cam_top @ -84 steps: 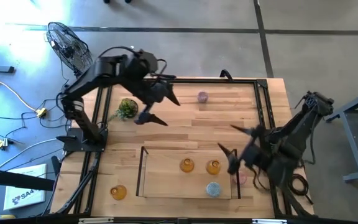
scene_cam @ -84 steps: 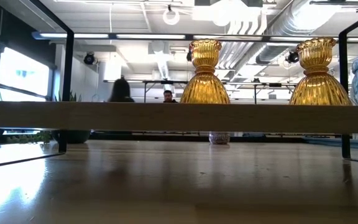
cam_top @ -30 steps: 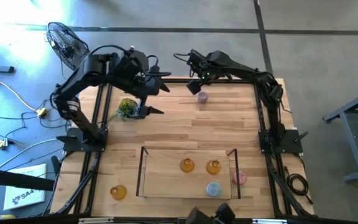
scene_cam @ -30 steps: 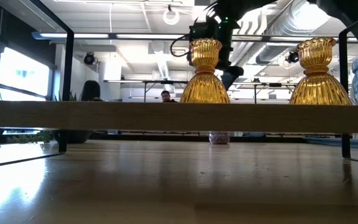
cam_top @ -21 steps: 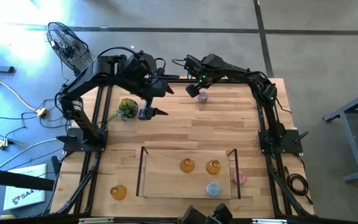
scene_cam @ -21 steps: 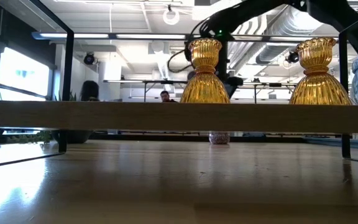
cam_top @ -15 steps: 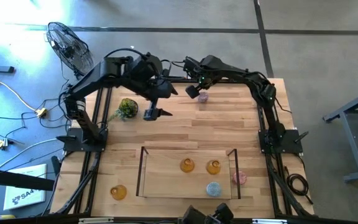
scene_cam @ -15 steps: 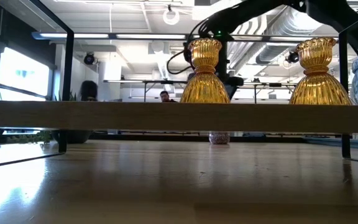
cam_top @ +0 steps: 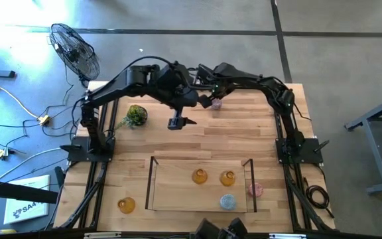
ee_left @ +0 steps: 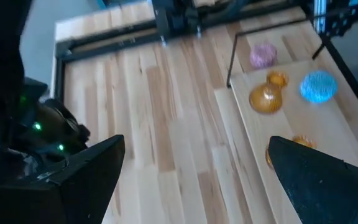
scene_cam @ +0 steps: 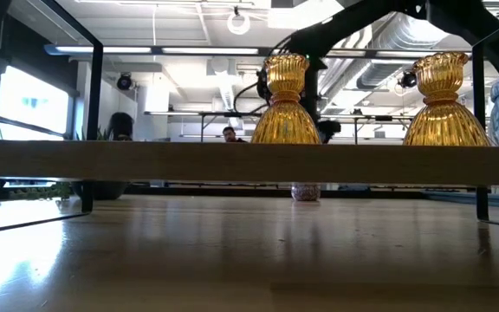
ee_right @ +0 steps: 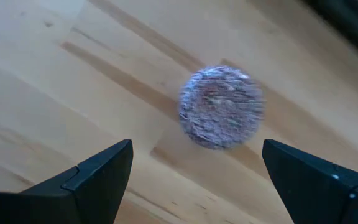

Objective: Pick & Place candle stick holders
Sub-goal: Put the red patterned scented candle on the shelf

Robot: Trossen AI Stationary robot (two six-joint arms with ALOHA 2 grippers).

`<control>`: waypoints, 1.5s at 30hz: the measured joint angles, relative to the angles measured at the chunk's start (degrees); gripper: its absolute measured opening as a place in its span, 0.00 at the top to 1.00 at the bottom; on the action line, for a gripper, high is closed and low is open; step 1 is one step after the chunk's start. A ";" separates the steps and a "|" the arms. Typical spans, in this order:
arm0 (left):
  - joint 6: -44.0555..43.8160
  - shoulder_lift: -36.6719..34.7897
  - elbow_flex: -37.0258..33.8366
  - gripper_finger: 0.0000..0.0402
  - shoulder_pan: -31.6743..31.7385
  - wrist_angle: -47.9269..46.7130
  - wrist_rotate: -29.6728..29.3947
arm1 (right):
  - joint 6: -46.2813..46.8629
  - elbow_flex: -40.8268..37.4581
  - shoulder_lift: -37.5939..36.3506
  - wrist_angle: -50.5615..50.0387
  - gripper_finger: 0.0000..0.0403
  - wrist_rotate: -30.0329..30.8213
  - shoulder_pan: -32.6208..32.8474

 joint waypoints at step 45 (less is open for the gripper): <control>-2.02 15.65 0.00 0.03 -0.02 12.45 -1.04 | 0.43 -2.67 0.02 3.97 0.12 0.18 -1.29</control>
